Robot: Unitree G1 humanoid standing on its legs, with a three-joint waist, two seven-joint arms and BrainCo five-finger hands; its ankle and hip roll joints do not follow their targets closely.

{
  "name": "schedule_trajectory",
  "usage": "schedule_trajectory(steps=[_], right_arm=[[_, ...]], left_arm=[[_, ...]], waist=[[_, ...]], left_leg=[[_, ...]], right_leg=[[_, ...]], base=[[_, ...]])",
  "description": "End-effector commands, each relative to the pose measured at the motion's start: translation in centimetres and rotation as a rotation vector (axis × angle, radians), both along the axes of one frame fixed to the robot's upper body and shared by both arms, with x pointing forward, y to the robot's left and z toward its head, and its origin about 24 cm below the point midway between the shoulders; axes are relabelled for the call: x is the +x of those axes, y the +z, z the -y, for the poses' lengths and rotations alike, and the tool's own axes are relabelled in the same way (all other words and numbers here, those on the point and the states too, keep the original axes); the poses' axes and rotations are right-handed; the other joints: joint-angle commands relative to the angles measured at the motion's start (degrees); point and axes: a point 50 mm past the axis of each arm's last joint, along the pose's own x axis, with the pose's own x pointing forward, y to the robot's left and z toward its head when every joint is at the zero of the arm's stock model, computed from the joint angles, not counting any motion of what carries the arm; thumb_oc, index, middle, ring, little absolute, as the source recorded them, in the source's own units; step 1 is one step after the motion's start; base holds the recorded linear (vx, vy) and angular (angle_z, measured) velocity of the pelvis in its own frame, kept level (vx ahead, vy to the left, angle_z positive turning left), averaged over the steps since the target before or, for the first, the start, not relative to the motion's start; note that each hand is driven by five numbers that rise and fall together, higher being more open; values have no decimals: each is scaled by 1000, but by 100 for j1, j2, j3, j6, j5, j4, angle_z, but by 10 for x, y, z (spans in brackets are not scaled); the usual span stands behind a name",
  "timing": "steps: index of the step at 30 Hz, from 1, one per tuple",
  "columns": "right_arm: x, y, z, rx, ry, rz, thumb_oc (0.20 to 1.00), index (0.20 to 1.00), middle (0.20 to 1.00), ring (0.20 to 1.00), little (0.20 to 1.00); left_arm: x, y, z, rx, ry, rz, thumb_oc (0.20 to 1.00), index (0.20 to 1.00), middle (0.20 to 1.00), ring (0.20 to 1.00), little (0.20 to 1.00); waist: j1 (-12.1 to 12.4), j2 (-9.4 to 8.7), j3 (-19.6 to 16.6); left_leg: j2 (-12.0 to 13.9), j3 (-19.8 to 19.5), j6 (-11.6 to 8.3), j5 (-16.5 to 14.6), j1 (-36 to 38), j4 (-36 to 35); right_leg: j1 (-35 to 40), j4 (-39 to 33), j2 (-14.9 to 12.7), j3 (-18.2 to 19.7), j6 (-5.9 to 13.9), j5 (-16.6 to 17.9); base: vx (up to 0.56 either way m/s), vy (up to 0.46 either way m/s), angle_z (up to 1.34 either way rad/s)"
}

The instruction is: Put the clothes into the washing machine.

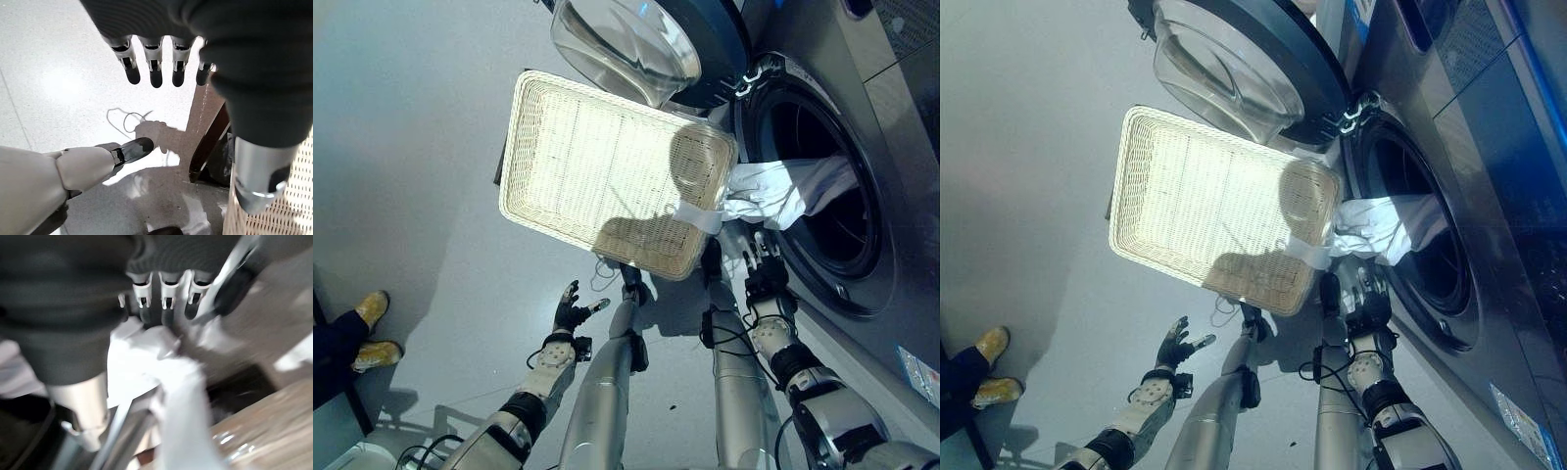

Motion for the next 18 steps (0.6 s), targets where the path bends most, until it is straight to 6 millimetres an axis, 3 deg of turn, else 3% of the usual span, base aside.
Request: schedule_trajectory(steps=[1,8,18], right_arm=[[-2,-7,14,29,20,-86,1000,1000,1000,1000,1000],[6,4,31,118,-62,-84,1000,1000,1000,1000,1000],[22,42,62,120,-190,9,1000,1000,1000,1000,1000]], left_arm=[[0,-2,14,-10,-22,7,1000,1000,1000,1000,1000],[4,2,17,-21,-28,22,1000,1000,1000,1000,1000],[8,11,27,-45,-38,71,1000,1000,1000,1000,1000]], waist=[[40,609,-30],[146,757,-30],[342,1011,-30]], left_leg=[[-384,-101,-161,-388,-441,781],[-386,-124,-184,-347,-649,834],[-373,-245,-216,-275,-1264,1015]], right_leg=[[75,74,297,-437,-4,-298],[-150,319,289,-483,-11,-422],[-855,939,350,-515,-77,-685]], base=[[0,0,0],[16,-7,3],[32,-41,9]])
